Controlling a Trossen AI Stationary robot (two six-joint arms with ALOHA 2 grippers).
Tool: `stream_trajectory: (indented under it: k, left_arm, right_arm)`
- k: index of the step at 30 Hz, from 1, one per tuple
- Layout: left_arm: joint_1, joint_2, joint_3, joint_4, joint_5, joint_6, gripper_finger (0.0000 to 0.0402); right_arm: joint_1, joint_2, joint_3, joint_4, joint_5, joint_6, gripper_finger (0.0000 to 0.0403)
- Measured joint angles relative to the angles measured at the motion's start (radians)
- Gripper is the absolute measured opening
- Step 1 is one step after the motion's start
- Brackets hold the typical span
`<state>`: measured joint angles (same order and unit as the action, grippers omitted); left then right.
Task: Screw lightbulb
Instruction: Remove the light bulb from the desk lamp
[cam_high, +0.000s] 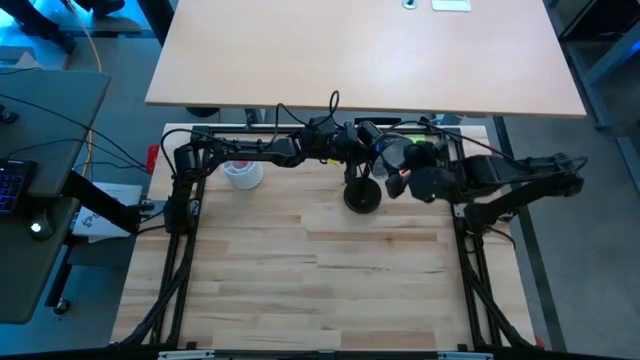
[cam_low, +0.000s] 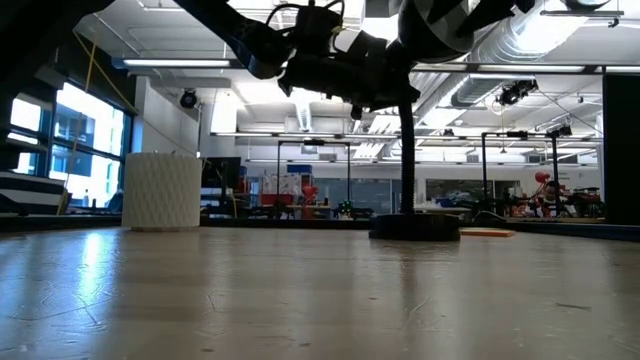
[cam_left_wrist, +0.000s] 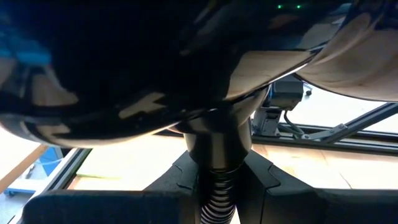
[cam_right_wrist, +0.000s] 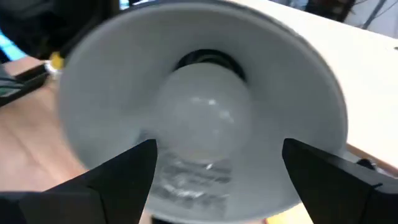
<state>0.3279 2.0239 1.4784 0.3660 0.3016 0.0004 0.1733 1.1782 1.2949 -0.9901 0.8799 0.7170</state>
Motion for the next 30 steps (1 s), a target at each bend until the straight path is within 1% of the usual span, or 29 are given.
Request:
stream_trajectory:
  k: [2,4,8,11,15,18,22,24,27,30]
  left_arm:
    - [0.000,0.000,0.000,0.000,-0.001,0.000,0.0052]
    - [0.000,0.000,0.000,0.000,-0.001,-0.001,0.0052]
    - [0.000,0.000,0.000,0.000,0.000,-0.001,0.0052]
    - [0.000,0.000,0.000,0.000,0.000,0.000,0.0052]
    - [0.000,0.000,0.000,0.000,-0.001,-0.001,0.0052]
    - [0.000,0.000,0.000,0.000,-0.001,-0.002,0.0052]
    - [0.000,0.000,0.000,0.000,0.000,-0.001,0.0052]
    - [0.000,0.000,0.000,0.000,0.000,-0.001,0.0052]
    - [0.000,0.000,0.000,0.000,0.000,-0.001,0.0052]
    - [0.000,0.000,0.000,-0.001,0.001,0.000,0.0052]
  right_arm:
    - [-0.026,0.001,0.000,0.007,-0.004,-0.046,0.0340]
    - [-0.051,0.001,0.000,0.028,-0.030,-0.090,0.0334]
    - [-0.096,0.001,0.000,0.086,-0.108,-0.184,0.0316]
    - [-0.118,0.001,0.000,0.125,-0.153,-0.230,0.0310]
    - [-0.140,0.000,0.000,0.134,-0.168,-0.257,0.0309]
    - [-0.143,0.001,0.000,0.134,-0.175,-0.366,0.0309]
    - [-0.143,0.001,0.000,0.133,-0.182,-0.617,0.0306]
    - [-0.143,0.001,0.000,0.130,-0.181,-0.770,0.0303]
    - [-0.142,0.001,0.000,0.115,-0.177,-1.114,0.0300]
    - [-0.134,0.002,0.000,0.050,-0.156,-1.549,0.0297]
